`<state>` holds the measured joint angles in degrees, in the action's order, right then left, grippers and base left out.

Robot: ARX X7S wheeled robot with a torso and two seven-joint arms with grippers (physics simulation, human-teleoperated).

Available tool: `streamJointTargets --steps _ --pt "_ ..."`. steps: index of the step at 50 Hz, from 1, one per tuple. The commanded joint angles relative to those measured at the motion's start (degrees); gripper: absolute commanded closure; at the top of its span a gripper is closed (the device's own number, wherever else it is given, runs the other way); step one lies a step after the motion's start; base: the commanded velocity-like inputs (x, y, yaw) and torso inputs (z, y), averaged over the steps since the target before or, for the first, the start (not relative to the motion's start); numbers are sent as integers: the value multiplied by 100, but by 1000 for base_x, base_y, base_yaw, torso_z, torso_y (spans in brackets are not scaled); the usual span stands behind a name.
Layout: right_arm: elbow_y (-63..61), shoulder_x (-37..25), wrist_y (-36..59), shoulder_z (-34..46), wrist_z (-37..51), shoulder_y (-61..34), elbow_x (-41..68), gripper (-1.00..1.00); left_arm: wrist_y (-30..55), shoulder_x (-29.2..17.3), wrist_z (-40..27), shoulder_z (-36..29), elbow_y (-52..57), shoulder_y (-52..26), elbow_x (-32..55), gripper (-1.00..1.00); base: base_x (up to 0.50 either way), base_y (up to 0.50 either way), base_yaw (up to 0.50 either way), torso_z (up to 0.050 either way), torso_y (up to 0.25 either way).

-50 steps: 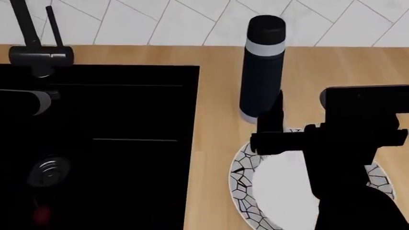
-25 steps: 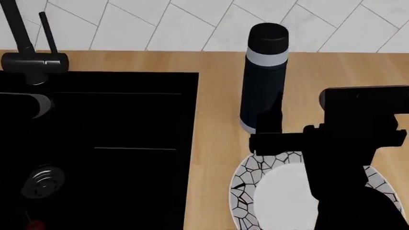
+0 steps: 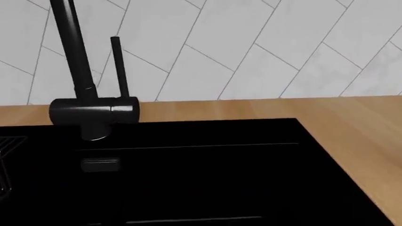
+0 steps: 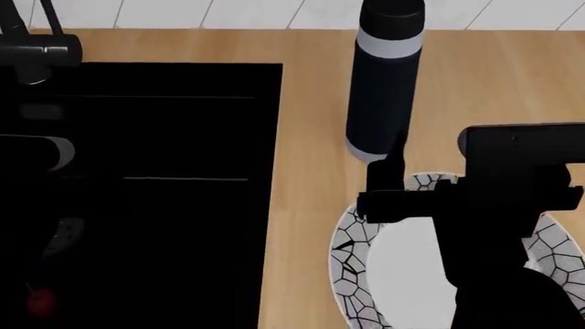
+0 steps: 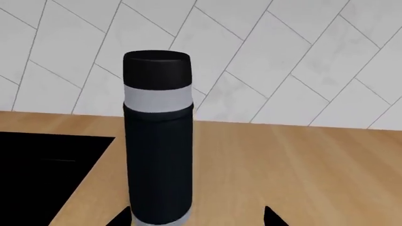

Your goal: Pick the cherry from the sink and place it on the plate located on the counter

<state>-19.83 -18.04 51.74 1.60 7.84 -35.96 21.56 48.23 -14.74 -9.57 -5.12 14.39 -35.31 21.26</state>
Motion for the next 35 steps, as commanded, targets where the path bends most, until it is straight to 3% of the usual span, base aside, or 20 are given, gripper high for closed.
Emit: streamJointTargets --steps 1,11,18,30,35 --pt "2 -12 -11 -5 12 9 29 -100 -12 -30 -17 -25 -7 33 14 -100 0 0 0 0 -129" --pt "76 -4 -103 15 6 31 30 -100 98 -41 -106 5 -50 -28 33 -100 -1 0 0 0 -83" --pt "92 -22 -147 -11 4 74 47 -100 1237 -390 -212 -255 -124 -322 34 -100 0 0 0 0 0" --pt "34 -47 -95 -25 41 65 85 -100 2411 -915 19 -189 -389 -1009 276 -100 0 0 0 0 0" --pt "44 -62 -145 -53 34 109 97 -100 2721 -1120 107 -474 -641 -1208 239 -100 0 0 0 0 0"
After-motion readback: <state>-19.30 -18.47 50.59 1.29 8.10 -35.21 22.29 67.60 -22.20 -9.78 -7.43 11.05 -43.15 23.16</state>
